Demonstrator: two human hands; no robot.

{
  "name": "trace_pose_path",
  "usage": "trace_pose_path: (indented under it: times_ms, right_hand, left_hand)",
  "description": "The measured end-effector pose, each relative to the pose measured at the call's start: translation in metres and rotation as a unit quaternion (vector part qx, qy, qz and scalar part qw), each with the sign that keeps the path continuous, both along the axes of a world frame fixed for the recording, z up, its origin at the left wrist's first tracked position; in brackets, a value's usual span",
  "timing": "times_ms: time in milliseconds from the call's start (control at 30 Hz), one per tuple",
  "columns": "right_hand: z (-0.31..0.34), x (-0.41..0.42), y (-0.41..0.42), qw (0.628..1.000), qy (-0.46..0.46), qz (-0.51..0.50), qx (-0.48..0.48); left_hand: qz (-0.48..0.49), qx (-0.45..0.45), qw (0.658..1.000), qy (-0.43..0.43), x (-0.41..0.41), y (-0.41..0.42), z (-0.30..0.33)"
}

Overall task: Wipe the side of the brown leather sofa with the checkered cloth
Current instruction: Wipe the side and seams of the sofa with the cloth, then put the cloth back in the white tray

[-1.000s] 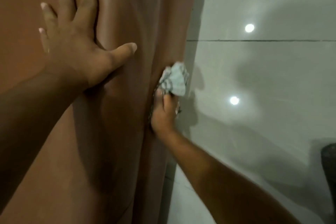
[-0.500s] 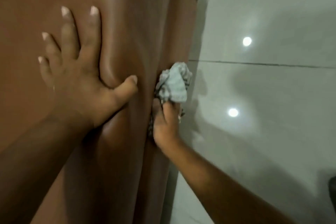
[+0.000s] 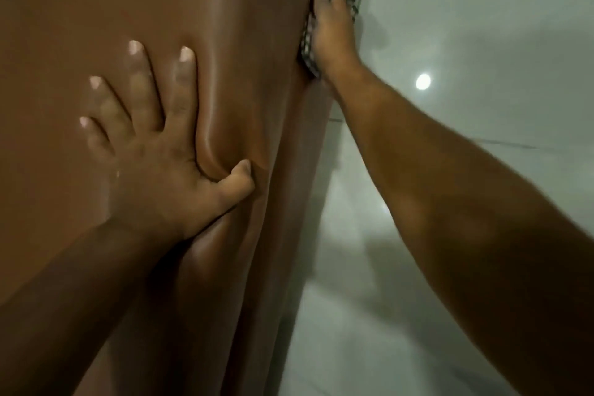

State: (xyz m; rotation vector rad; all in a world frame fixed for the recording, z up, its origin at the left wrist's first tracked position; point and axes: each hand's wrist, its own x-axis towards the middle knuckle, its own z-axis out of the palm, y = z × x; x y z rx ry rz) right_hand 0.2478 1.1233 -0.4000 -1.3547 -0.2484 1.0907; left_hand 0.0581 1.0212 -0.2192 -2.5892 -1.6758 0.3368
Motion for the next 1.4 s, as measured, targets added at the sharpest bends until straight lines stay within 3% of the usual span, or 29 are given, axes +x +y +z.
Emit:
trace_pose_path:
  times_ms: [133,300,400,500,633,867,1000,1100,1400]
  right_hand:
    - [0.040,-0.004,-0.060,0.987,0.150,0.019,0.052]
    - [0.118,0.027,-0.135,0.963,0.268,0.019,0.004]
    - [0.190,0.037,-0.170,0.954,0.296,0.055,-0.017]
    - [0.258,0.040,-0.194,0.943,0.302,0.138,-0.033]
    - [0.340,0.001,-0.226,0.919,0.312,0.237,-0.051]
    - [0.435,-0.135,-0.340,0.833,0.294,0.459,-0.090]
    - [0.464,-0.216,-0.447,0.751,0.280,0.589,-0.105]
    - [0.473,-0.271,-0.550,0.669,0.241,0.694,-0.118]
    - [0.425,-0.356,-0.825,0.499,0.174,0.835,-0.152]
  left_hand:
    - [0.004,-0.012,0.999,0.034,0.000,0.009,-0.003]
    - [0.035,-0.115,0.991,0.057,0.019,0.009,0.023]
    - [0.100,-0.149,0.983,-0.041,0.028,-0.024,0.067]
    - [0.217,-0.143,0.953,-0.153,0.017,-0.081,0.112]
    - [0.401,-0.119,0.883,-0.214,-0.025,-0.172,0.160]
    - [0.583,-0.034,0.785,-0.206,-0.115,-0.379,0.208]
    - [0.670,0.020,0.716,-0.193,-0.160,-0.514,0.227]
    - [0.746,0.051,0.640,-0.175,-0.172,-0.639,0.229]
    - [0.896,0.021,0.429,-0.112,-0.109,-0.960,0.164]
